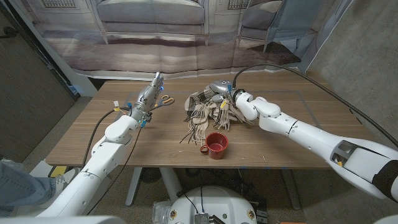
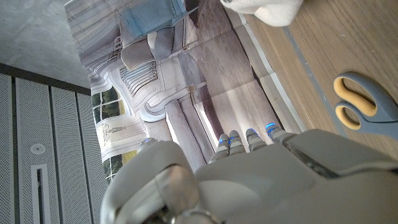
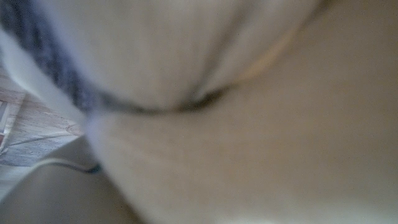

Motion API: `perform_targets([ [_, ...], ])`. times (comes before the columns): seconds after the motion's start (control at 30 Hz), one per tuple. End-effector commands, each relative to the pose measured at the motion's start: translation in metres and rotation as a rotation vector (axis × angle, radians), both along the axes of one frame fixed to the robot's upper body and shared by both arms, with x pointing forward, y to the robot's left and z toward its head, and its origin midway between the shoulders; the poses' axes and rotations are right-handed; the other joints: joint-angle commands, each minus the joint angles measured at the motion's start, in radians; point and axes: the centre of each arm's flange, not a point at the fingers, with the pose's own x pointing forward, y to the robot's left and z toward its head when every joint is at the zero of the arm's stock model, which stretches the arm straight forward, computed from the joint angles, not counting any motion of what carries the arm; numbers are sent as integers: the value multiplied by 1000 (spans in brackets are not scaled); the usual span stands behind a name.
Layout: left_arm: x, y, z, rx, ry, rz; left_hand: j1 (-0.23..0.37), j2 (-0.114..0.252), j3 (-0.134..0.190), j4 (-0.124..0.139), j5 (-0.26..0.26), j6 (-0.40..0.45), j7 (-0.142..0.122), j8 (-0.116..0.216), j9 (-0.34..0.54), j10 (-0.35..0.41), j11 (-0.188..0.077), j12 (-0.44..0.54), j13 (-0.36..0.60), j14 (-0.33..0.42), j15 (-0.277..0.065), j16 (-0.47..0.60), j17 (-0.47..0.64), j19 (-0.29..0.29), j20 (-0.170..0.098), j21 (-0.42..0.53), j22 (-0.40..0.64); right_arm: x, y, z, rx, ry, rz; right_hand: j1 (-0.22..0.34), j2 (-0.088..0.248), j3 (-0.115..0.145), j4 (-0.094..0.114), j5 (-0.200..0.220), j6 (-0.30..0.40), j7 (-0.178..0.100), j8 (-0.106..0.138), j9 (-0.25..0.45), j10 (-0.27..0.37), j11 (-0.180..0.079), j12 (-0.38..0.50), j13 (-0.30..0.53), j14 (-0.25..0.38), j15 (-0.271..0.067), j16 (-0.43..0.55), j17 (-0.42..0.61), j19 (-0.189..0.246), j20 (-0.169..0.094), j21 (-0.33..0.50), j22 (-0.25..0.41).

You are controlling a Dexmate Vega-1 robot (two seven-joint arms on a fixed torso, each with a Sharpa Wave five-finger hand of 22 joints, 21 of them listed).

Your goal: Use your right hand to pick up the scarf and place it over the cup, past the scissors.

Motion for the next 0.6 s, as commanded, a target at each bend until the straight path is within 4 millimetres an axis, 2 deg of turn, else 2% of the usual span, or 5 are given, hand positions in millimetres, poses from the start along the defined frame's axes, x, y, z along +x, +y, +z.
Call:
perform_targets([
  [0.03, -1, -1, 1, 1, 2, 3, 7, 5, -7, 1, 5, 2, 0, 0, 6, 4, 2, 0, 2, -3, 3, -4, 2, -45, 7, 0, 2, -12, 0, 14, 11, -18, 33, 157, 141, 10, 0, -5, 8, -6, 1, 7, 2, -6, 2, 12, 9, -128, 4, 10, -9, -76, 15, 8],
  [0.6, 0, -3, 1, 1, -1, -3, 10, 8, -8, 1, 5, 2, 0, 0, 6, 2, 5, -1, 2, -4, 3, -4, 2, -46, 7, 0, 2, -26, 2, 32, 24, -48, 81, 168, 134, 16, 5, -12, 12, -5, -2, 10, 5, -8, 1, 34, 14, -129, 4, 27, -23, -76, 43, 22],
])
